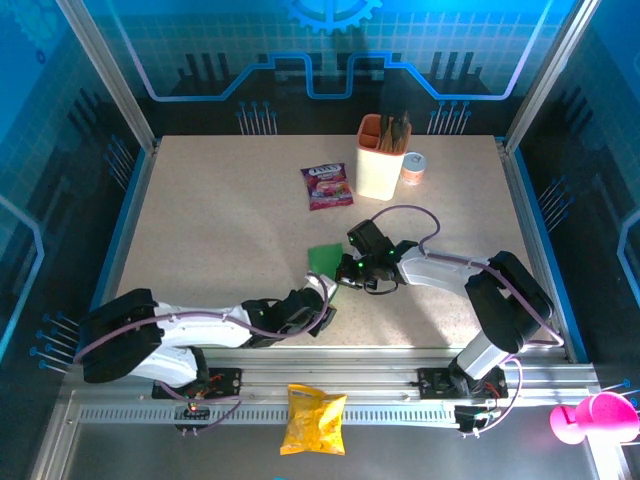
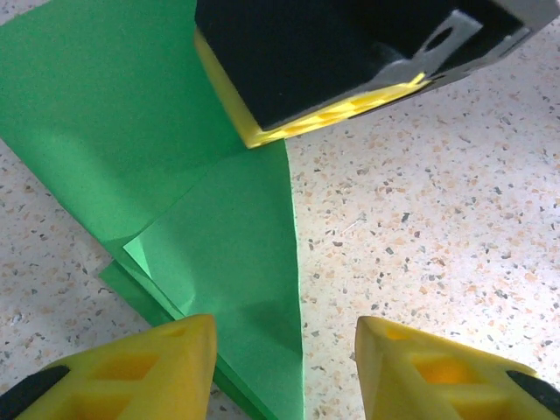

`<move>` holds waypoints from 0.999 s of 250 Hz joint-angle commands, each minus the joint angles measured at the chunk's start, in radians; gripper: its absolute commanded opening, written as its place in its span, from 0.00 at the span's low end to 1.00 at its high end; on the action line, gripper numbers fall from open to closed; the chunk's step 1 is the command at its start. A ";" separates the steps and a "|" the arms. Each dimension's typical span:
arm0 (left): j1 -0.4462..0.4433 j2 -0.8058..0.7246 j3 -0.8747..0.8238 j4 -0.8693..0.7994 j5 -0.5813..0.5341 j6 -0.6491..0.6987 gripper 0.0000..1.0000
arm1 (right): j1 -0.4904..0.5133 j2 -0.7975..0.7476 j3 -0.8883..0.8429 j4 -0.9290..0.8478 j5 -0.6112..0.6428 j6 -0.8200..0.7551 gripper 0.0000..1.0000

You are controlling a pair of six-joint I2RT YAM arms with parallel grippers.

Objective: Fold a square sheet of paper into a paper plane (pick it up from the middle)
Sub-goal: Fold the wing for the fifth time at the center of the table.

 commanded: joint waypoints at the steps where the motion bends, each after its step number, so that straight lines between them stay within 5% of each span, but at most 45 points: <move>1: -0.021 0.006 -0.014 -0.001 -0.037 -0.020 0.48 | 0.012 -0.001 -0.010 0.006 -0.011 0.019 0.00; 185: -0.029 0.182 0.034 0.082 -0.207 -0.012 0.46 | 0.015 -0.049 -0.050 0.036 -0.042 0.063 0.00; 250: -0.028 0.184 0.036 0.087 -0.190 0.000 0.25 | 0.020 -0.048 -0.048 0.031 -0.040 0.061 0.00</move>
